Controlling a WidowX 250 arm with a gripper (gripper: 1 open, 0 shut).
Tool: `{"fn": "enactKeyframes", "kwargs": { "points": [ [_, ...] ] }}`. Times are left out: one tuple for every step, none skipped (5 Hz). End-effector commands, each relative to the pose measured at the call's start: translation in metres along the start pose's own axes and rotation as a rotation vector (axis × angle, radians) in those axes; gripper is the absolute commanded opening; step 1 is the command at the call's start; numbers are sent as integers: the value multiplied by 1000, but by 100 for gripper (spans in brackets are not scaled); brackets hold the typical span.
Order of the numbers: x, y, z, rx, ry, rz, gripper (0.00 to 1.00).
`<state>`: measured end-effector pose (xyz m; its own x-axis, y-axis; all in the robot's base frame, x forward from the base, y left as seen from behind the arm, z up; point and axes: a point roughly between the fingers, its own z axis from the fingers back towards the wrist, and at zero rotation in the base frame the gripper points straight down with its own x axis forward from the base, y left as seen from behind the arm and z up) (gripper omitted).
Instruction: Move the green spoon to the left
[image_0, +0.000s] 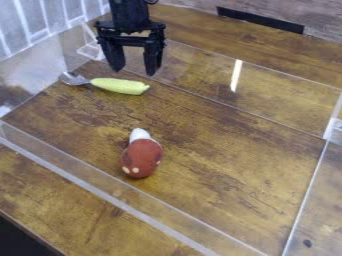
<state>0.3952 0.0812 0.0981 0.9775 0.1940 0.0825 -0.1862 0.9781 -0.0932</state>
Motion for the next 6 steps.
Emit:
{"fn": "enactKeyframes", "kwargs": {
  "points": [
    [6,-11,61,29,-149,-8,100],
    [6,-22,65,35,-151,-37,100],
    [5,-30,60,37,-141,-58,100],
    [3,-32,57,47,-138,-63,100],
    [1,-32,54,55,-135,-63,100],
    [0,-28,49,64,-134,-48,100]
  ]
}}
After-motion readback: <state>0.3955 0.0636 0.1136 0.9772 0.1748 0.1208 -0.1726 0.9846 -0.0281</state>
